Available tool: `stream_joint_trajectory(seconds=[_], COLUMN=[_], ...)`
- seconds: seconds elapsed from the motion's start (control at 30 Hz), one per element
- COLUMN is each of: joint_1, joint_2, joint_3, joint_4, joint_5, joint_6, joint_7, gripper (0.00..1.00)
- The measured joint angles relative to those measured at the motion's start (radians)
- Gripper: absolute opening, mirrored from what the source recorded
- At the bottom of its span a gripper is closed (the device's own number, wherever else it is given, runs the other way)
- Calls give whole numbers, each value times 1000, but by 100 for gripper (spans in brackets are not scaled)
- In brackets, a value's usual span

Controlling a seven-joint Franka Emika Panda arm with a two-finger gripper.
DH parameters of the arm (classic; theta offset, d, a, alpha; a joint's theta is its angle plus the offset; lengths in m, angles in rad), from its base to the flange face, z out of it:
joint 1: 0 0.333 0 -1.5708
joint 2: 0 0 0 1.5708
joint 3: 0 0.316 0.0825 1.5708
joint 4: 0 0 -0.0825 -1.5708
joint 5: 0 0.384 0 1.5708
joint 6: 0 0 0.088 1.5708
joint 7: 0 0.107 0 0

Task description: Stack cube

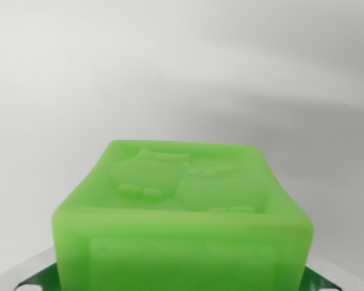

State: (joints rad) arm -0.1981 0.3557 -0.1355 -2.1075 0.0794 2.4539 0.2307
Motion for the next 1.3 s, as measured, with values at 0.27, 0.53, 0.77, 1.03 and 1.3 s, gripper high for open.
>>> stream_joint_trajectory(seconds=[0.27, 0.53, 0.77, 1.03, 1.3], joint_1=[-6, -12, -15, -20, -24], joint_2=[-14, -24, -34, -46, -56], joint_3=[-1, -1, -2, -4, -5], joint_4=[-19, -35, -48, -66, -81], joint_5=[-2, -4, -5, -6, -7], joint_6=[4, 11, 15, 21, 25], joint_7=[-61, -118, -166, -228, -284], gripper=[0, 0, 0, 0, 0])
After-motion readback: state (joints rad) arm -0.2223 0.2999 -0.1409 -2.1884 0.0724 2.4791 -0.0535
